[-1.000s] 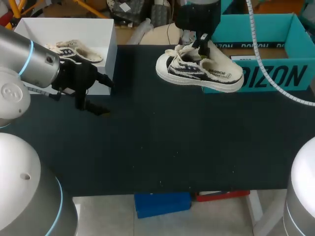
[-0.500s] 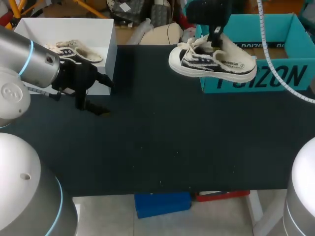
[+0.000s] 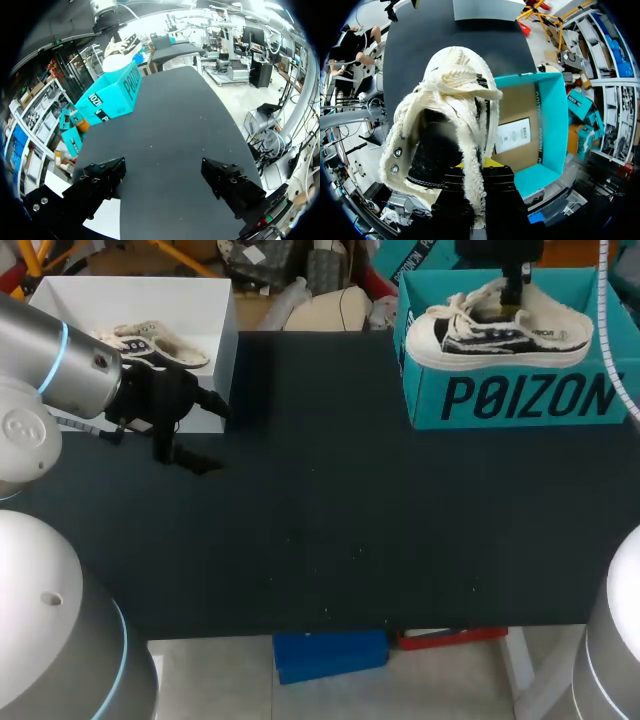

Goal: Take the shoe out of the shoebox, open the shoe tongue, remove and reinsert the insole, then place the shoe into the shoebox

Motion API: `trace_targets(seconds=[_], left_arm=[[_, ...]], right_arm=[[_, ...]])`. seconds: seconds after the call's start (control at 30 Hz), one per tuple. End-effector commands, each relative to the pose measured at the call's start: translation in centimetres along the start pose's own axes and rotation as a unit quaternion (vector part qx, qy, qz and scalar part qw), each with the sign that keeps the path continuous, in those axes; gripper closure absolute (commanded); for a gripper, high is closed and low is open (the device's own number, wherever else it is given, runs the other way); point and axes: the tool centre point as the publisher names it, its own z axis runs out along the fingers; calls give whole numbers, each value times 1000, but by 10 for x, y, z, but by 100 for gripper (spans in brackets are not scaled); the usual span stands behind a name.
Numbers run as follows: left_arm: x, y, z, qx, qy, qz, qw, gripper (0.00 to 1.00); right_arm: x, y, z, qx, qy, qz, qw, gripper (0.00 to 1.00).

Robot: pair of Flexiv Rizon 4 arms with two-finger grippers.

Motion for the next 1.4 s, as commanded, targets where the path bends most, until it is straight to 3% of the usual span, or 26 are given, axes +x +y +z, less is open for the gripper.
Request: trace_targets(seconds=[0.03, 0.23, 0.43, 0.7, 1.03, 1.4], left_arm=[[1, 0, 1, 0, -2, 1, 1000, 0], [1, 0, 1, 0, -2, 1, 1000, 0], [1, 0, 1, 0, -2, 1, 1000, 0], [1, 0, 1, 0, -2, 1, 1000, 0], [1, 0, 1, 0, -2, 1, 1000, 0], [1, 0, 1, 0, -2, 1, 1000, 0]], right_arm=[[-35, -16, 5, -19, 27, -3, 999, 100], [-66, -36, 18, -39, 47, -27, 998, 100], [-94, -54, 37, -30, 76, -16, 997, 100], [-124, -53, 57, -15, 98, -7, 995, 100], [-137, -50, 88, -19, 122, -3, 992, 100], [-137, -47, 128, -37, 151, -3, 988, 100]])
